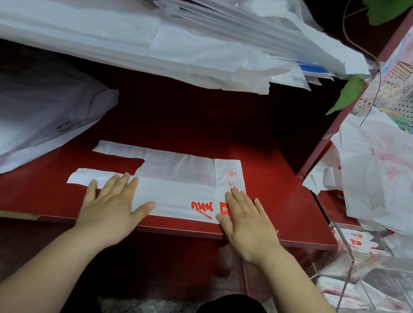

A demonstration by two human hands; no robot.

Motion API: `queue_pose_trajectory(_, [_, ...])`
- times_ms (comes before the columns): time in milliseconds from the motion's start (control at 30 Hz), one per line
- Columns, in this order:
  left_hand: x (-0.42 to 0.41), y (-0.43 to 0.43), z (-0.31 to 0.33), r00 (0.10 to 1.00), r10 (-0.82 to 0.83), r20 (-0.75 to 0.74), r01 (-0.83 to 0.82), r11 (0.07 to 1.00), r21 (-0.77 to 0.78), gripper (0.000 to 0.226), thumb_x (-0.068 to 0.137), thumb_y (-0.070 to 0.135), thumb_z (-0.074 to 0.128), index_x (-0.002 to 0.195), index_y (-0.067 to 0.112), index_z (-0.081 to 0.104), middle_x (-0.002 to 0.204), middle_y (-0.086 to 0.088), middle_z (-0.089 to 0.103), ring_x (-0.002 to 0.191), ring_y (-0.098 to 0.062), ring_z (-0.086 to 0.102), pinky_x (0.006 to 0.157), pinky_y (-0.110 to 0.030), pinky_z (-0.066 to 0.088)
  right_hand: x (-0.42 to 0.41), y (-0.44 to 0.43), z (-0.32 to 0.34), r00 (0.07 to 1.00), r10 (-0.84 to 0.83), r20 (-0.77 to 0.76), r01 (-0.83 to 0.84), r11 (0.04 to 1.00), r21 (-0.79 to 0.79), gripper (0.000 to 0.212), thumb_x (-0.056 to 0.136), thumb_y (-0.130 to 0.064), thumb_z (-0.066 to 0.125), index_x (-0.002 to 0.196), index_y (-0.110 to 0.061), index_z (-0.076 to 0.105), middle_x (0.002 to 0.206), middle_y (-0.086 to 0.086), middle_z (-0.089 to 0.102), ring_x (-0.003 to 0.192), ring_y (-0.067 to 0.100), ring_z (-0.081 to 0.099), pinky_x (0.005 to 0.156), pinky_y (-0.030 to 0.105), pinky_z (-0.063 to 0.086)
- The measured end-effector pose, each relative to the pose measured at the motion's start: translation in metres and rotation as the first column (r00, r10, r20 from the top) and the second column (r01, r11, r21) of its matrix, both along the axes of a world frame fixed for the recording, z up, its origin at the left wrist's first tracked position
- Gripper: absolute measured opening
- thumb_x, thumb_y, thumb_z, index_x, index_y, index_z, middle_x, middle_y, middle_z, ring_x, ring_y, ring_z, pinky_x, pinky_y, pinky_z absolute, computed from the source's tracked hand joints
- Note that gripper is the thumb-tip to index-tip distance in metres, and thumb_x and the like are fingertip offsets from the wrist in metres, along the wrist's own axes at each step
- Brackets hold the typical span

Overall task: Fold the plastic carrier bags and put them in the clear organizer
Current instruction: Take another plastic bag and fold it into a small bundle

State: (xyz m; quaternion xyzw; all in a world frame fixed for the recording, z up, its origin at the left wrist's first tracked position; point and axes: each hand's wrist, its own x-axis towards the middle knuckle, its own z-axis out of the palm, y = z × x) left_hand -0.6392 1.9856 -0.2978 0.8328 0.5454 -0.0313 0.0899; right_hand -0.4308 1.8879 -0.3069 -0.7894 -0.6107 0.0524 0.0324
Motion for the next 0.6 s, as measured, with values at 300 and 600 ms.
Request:
queue_pose_trajectory(300, [0.092,0.005,0.013,0.914,-0.302,0.269,0.310,0.951,0.016,0.045,0.102,0.027,0.023,0.147,0.021,0.020,0.155,0.003,0.015,0.142,-0.012,0.010,0.112,-0.025,0.005,-0.001,0.001,-0.002,1.000,0.008,0.030,-0.007,1.000,-0.024,0.142,0.026,-0.066,-0.052,0.148,-0.017,0.002,0.156,-0.001,-0.003,0.143,0.012,-0.006,0.103,0.024,-0.017])
queue_pose_trajectory(600, [0.112,0.005,0.004,0.959,-0.261,0.115,0.270,0.960,-0.072,0.052,0.101,0.037,0.017,0.149,0.019,0.008,0.157,-0.005,-0.002,0.143,-0.018,-0.006,0.114,-0.036,-0.004,0.002,-0.003,-0.002,0.996,0.068,0.052,-0.066,0.997,-0.040,0.132,0.035,-0.070,-0.047,0.148,-0.018,-0.001,0.156,-0.003,-0.006,0.142,0.010,-0.008,0.102,0.026,-0.020])
